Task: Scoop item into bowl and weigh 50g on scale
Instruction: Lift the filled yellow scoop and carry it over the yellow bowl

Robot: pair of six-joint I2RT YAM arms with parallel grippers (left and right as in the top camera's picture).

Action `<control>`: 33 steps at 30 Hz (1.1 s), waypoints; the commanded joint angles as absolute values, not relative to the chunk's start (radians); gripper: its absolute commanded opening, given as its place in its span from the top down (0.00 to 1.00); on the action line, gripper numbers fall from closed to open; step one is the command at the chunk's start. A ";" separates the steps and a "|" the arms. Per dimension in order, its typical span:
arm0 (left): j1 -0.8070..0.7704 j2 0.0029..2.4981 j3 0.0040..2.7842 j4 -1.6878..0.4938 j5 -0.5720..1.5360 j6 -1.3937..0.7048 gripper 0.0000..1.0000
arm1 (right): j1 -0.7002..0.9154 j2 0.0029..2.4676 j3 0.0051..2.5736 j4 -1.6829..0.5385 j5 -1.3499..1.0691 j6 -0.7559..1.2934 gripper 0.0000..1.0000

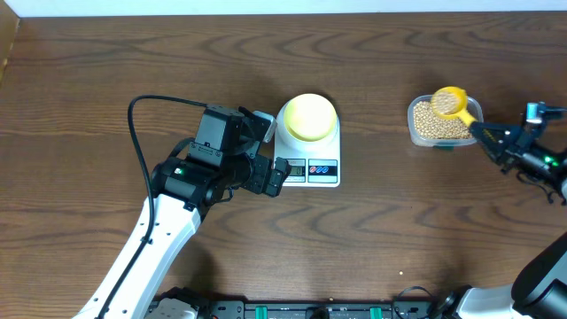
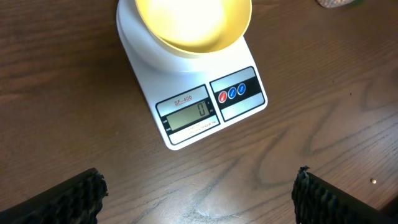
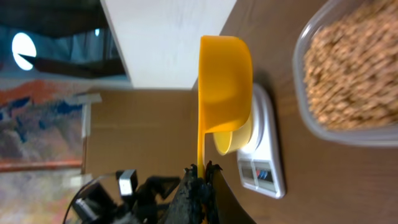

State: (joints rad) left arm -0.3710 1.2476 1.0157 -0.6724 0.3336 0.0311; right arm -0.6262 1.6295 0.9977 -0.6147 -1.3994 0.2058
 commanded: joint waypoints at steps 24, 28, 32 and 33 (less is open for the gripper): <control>-0.368 1.248 1.016 -0.672 0.323 0.044 0.02 | -0.271 1.639 0.990 -0.548 -1.448 0.430 0.99; -0.368 1.248 1.016 -0.672 0.323 0.044 0.02 | -0.196 1.639 0.990 -0.420 -1.400 0.577 0.99; -0.368 1.248 1.016 -0.672 0.323 0.045 0.02 | -0.142 1.639 0.990 -0.283 -1.368 0.694 0.99; -0.368 1.248 1.016 -0.672 0.323 0.044 0.02 | -0.131 1.639 0.990 -0.249 -1.364 0.724 0.99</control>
State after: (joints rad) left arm -0.3710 1.2476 1.0157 -0.6724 0.3336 0.0307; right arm -0.1661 1.6299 0.9901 -0.3164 -1.3773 0.5770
